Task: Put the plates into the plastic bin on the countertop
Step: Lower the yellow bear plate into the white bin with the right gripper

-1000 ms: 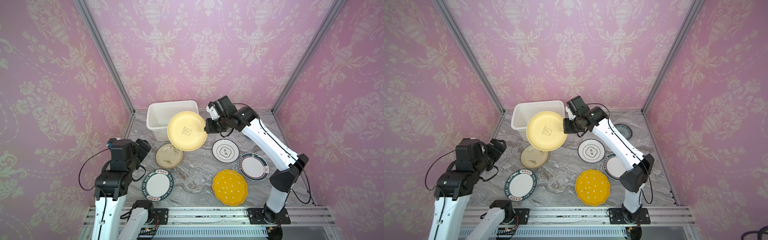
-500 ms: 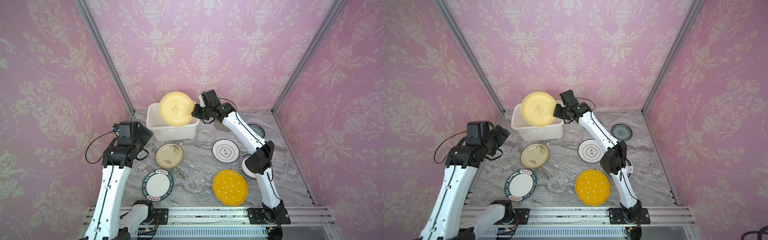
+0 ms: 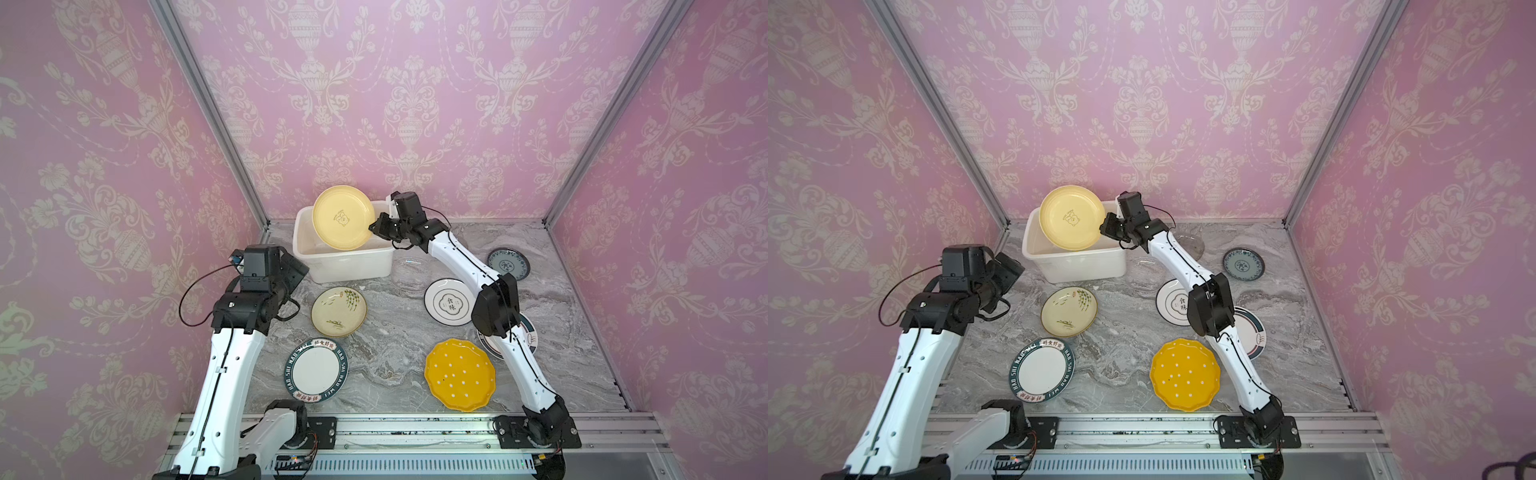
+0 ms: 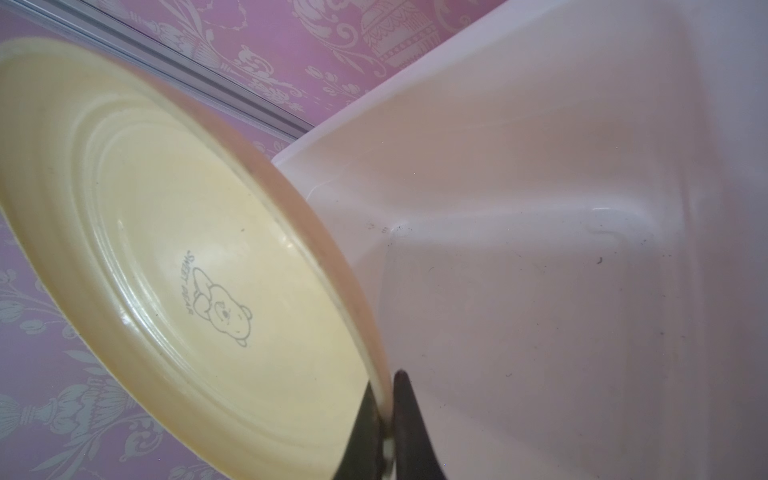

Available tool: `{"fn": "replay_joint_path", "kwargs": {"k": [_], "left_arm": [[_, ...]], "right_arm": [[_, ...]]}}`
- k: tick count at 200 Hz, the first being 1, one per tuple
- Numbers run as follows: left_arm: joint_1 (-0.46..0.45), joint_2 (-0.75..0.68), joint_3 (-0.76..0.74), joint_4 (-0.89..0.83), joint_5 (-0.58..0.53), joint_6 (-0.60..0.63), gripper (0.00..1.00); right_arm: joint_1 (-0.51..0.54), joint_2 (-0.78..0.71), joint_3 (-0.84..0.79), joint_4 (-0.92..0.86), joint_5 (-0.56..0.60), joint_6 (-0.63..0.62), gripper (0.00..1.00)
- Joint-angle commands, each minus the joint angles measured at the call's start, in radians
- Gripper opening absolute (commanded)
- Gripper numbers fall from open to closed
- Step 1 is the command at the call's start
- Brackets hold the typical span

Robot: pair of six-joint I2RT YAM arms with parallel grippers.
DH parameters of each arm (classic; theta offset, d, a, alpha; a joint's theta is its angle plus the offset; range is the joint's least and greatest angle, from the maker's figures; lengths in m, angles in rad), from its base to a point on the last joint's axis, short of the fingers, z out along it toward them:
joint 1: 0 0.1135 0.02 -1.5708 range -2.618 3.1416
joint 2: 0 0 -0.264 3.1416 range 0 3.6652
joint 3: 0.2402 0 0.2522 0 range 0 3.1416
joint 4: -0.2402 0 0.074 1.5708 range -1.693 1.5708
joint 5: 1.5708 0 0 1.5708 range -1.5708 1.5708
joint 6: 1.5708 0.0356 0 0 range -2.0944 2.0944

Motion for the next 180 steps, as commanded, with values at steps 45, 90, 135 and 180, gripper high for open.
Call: {"fn": "replay_joint_path", "kwargs": {"k": [45,90,135,180], "left_arm": [[-0.003,-0.030,-0.030,0.006,0.029,-0.002,0.92],[-0.003,-0.055,-0.052,0.009,0.033,-0.004,0.92],[-0.001,-0.059,-0.050,0.003,0.038,0.006,0.92],[-0.001,-0.055,-0.045,0.005,0.040,0.007,0.92]], "right_arm": [[0.001,-0.021,-0.017,0.029,-0.062,-0.006,0.00],[0.001,-0.039,-0.066,0.116,-0.134,0.022,0.00],[0.015,0.009,-0.048,0.244,-0.199,0.098,0.00],[0.013,0.054,-0.017,0.212,-0.182,0.094,0.00]]}}
